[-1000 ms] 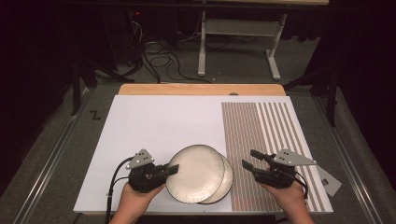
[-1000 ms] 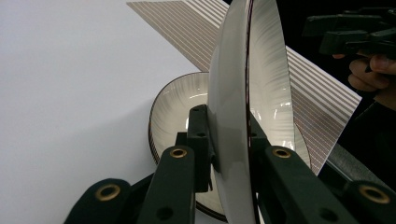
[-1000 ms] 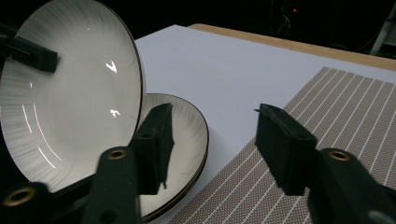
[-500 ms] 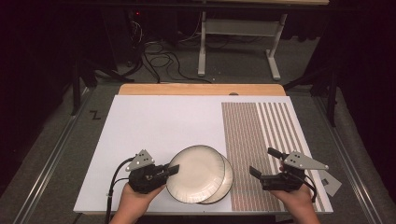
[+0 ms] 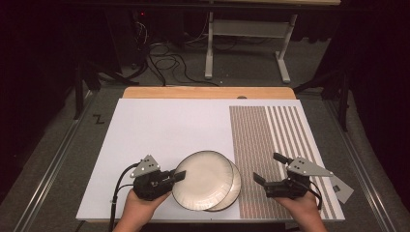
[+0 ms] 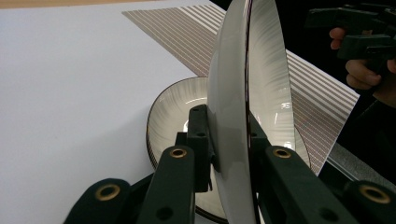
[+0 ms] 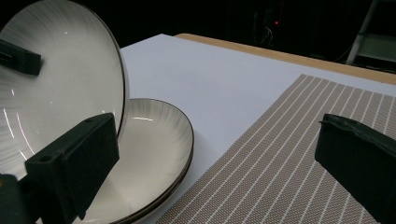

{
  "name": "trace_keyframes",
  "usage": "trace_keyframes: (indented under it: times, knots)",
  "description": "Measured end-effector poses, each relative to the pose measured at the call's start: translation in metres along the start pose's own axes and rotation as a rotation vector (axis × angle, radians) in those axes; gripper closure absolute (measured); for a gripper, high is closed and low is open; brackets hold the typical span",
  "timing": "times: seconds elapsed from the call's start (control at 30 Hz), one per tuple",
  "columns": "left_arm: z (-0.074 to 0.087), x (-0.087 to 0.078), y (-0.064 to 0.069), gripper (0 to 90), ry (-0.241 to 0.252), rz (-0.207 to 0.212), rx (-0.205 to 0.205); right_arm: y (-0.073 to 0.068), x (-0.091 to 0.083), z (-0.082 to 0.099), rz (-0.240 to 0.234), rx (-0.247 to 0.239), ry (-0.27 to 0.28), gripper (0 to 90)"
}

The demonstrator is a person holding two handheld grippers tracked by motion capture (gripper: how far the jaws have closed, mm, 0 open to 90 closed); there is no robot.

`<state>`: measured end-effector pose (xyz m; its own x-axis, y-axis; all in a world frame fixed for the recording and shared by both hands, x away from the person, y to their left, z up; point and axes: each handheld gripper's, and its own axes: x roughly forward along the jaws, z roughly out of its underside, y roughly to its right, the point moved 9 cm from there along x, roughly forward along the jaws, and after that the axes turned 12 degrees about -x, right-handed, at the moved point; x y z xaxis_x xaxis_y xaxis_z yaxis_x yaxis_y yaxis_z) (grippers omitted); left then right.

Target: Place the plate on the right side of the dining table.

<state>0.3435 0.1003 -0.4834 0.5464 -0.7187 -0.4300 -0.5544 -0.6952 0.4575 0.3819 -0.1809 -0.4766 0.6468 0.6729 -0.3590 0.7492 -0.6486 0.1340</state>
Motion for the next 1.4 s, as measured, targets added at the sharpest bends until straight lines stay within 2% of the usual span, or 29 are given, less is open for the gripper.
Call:
trace_keyframes:
  times: [0.1, 0.47, 0.57, 0.6, 0.63, 0.77, 0.87, 1.03, 1.13, 1.27, 1.33, 1.4]
  knots:
    - [0.0, 0.0, 0.0, 79.4, 0.0, 0.001, 0.003, -0.004, 0.005, -0.001, -0.01, -0.002, -0.006, 0.1]
    - [0.0, 0.0, 0.0, 79.3, -0.001, 0.001, 0.009, -0.035, 0.031, -0.005, -0.08, -0.038, -0.028, 0.2]
    - [0.0, 0.0, 0.0, 79.2, -0.001, 0.001, 0.011, -0.045, 0.038, -0.004, -0.112, -0.021, -0.043, 0.3]
    - [0.0, 0.0, 0.0, 79.2, -0.001, 0.001, 0.011, -0.05, 0.043, -0.004, -0.136, -0.026, -0.048, 1.2]
    - [0.0, 0.0, 0.0, 79.2, -0.001, 0.001, 0.011, -0.05, 0.043, -0.004, -0.136, -0.026, -0.048, 1.2]
    - [0.0, 0.0, -0.001, 79.2, -0.002, 0.001, 0.012, -0.062, 0.052, -0.003, -0.187, 0.003, -0.058, 2.2]
    - [0.0, 0.0, -0.001, 79.1, -0.002, 0.002, 0.013, -0.068, 0.059, 0.0, -0.203, 0.005, -0.08, 3.8]
    - [0.0, 0.0, -0.001, 79.1, -0.004, 0.003, 0.011, -0.077, 0.069, 0.003, -0.231, 0.032, -0.093, 7.7]
    - [0.0, 0.0, -0.002, 79.1, -0.003, 0.004, 0.009, -0.083, 0.077, 0.009, -0.256, 0.05, -0.118, 12.3]
    - [0.001, 0.0, -0.002, 79.0, -0.004, 0.004, 0.012, -0.087, 0.079, 0.009, -0.268, 0.066, -0.117, 16.7]
    - [0.001, 0.0, -0.003, 78.9, -0.003, 0.003, 0.01, -0.088, 0.078, 0.01, -0.276, 0.08, -0.115, 23.4]
    - [0.001, 0.0, -0.003, 78.9, -0.004, 0.003, 0.007, -0.088, 0.077, 0.01, -0.278, 0.091, -0.114, 25.5]
